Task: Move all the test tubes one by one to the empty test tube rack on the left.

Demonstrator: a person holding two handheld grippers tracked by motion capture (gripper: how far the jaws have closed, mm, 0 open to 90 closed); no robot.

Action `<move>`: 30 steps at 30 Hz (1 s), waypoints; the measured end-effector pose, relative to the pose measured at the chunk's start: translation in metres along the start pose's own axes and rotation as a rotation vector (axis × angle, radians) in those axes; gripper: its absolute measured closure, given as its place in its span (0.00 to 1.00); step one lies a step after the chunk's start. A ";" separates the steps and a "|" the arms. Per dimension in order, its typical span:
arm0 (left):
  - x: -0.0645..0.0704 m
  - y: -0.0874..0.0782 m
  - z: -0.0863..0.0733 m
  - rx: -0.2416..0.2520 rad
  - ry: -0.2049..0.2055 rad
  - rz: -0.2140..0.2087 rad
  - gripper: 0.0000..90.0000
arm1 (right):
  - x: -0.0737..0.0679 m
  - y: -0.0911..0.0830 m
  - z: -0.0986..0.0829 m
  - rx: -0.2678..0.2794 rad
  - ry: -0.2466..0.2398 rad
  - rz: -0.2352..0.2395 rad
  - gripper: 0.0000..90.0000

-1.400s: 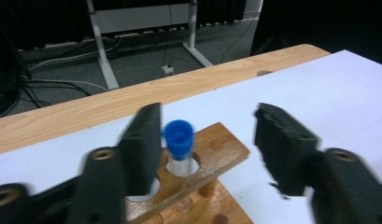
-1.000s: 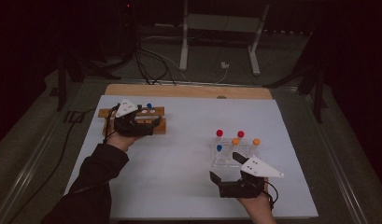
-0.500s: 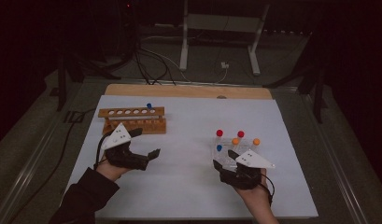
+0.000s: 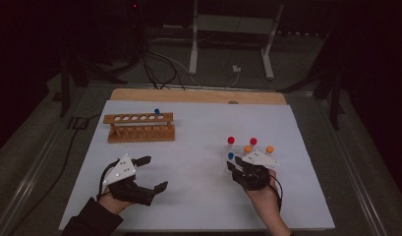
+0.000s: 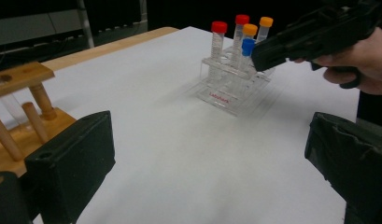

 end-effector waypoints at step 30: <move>-0.001 0.006 -0.012 -0.036 0.002 -0.013 0.03 | -0.003 -0.019 0.017 0.072 -0.032 -0.043 0.86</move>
Point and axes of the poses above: each handheld gripper's, and its own axes: y roughly forward along the jaws, z roughly out of its top, x roughly to its right, the point moved 2 cm from there along y, roughly forward along the jaws, and after that the axes turned 4 degrees about -z, right-handed, at the moved point
